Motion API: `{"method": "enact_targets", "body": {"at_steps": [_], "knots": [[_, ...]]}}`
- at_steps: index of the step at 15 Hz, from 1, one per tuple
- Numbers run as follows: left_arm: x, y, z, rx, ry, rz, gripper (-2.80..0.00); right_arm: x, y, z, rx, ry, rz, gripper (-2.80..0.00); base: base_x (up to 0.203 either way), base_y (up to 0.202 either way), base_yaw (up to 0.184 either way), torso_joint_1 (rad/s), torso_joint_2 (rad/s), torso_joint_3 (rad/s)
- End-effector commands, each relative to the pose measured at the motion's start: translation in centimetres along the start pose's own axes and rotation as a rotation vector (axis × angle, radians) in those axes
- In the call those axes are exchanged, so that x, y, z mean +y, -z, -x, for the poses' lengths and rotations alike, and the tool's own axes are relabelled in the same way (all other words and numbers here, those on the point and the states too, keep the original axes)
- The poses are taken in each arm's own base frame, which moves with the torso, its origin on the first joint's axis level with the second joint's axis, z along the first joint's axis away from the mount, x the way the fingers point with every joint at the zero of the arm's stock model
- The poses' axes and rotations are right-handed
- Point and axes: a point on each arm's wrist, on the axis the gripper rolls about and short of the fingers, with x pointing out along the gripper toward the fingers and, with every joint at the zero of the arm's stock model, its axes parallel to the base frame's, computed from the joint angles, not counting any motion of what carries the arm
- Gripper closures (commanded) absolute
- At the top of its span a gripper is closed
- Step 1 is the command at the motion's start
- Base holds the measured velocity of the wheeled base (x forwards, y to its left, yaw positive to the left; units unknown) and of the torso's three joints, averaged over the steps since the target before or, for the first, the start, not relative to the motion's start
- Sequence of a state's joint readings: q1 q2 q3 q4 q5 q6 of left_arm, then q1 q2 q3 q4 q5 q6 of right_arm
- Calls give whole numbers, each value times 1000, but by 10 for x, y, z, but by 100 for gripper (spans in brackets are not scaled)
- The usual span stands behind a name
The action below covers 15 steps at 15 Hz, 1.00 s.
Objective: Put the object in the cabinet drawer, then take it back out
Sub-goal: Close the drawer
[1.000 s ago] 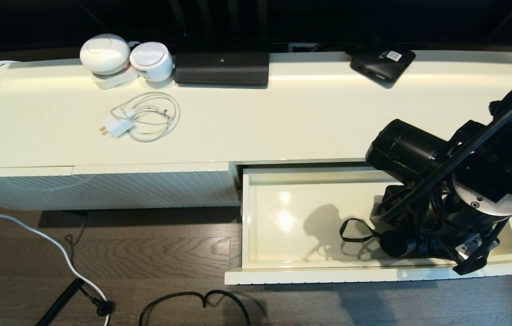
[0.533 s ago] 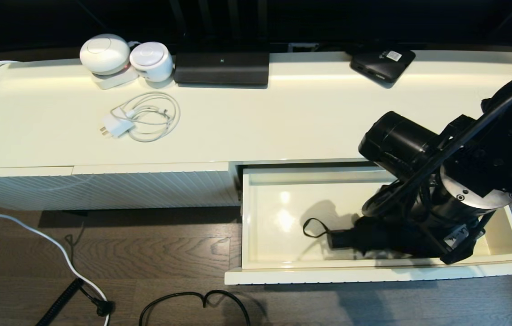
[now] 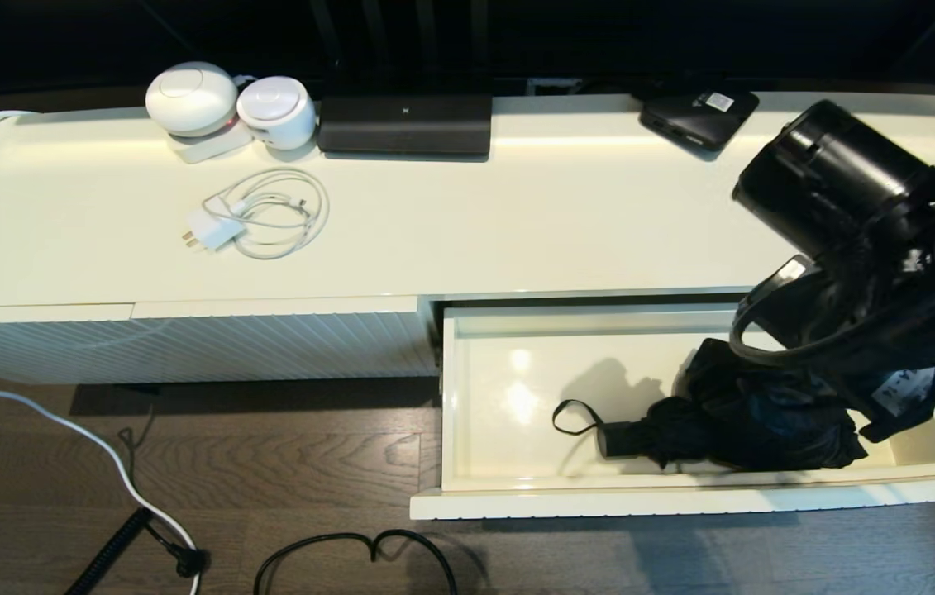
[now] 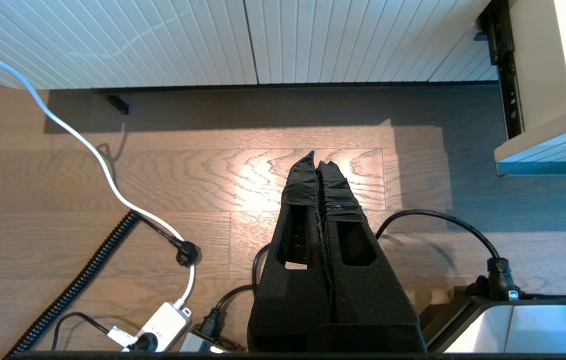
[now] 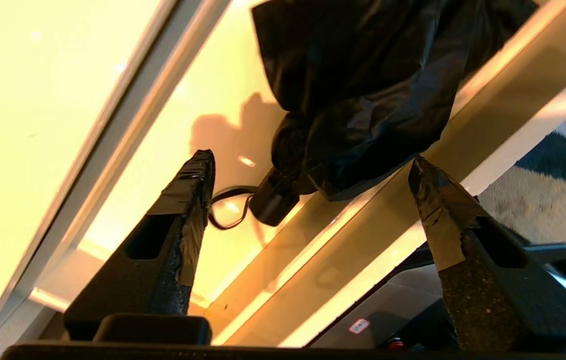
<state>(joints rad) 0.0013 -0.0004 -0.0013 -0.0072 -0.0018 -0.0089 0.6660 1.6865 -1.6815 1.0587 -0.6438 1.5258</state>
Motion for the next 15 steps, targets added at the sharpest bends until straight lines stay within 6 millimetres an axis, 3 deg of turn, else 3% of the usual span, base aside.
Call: {"method": "enact_targets", "body": {"at_steps": [1, 3, 6, 7, 10, 12, 15], "knots": [[0, 0, 0, -3, -1, 0, 0, -9, -18, 26, -7, -81, 20, -280, 0, 0, 0, 0, 0, 0], [0, 0, 0, -3, -1, -1, 0, -13, -28, 41, -32, -130, 110, -280, 0, 0, 0, 0, 0, 0], [0, 0, 0, -2, -1, -1, 0, -26, -35, 49, -101, -122, 384, -280, 0, 0, 0, 0, 0, 0], [0, 0, 0, -3, -1, 0, 0, -33, -35, 49, -107, -109, 470, 0, 0, 0, 0, 0, 0, 0], [0, 0, 0, -3, -1, 0, 0, -43, -19, 52, -87, -152, 652, 0, 0, 0, 0, 0, 0, 0], [0, 0, 0, -3, -1, 0, 0, -59, -4, 54, -55, -171, 778, 0, 0, 0, 0, 0, 0, 0], [0, 0, 0, -3, -1, 0, 0, -85, -2, 55, -50, -179, 990, 0, 0, 0, 0, 0, 0, 0]]}}
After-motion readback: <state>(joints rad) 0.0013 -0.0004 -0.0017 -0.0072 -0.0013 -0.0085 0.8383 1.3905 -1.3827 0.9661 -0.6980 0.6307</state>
